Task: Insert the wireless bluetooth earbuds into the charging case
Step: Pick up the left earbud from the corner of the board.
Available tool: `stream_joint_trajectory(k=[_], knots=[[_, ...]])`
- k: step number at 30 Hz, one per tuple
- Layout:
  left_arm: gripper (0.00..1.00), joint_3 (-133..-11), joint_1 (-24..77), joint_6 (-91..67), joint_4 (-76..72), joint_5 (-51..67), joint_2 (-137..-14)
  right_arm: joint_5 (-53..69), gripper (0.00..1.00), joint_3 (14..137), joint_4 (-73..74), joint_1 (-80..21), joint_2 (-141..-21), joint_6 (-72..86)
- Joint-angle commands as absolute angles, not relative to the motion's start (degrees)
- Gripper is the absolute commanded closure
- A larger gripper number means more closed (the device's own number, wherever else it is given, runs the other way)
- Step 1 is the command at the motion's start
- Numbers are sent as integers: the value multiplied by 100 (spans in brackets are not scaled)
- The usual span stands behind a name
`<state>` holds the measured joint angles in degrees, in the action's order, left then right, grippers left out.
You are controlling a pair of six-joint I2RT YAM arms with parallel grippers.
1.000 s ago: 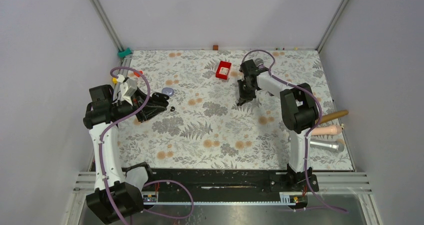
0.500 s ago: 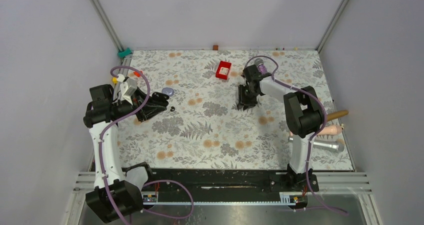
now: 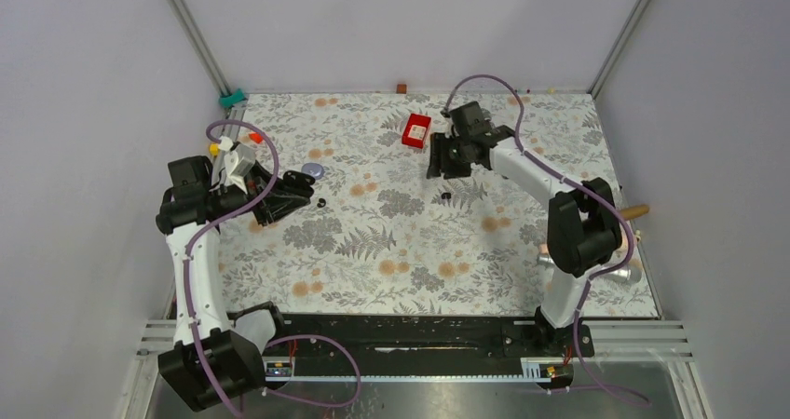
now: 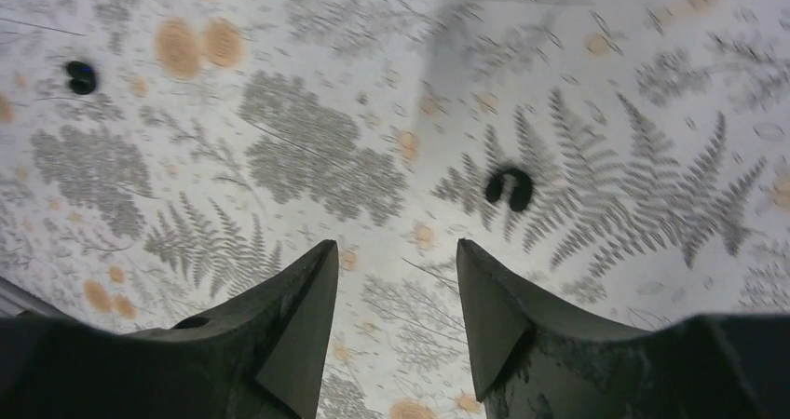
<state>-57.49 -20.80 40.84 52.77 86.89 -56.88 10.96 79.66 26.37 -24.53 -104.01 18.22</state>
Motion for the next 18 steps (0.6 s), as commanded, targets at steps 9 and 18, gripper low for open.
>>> stream_joint_trajectory(k=[9,18], knots=[[100,-5826,-2116,4232,5174,8866,-5701,837,36,11395,2895,-4164,-12380,1518],[100,-5815,-2153,4287,5167,8712,-5427,704,23,13843,3157,-4872,-14333,1253]])
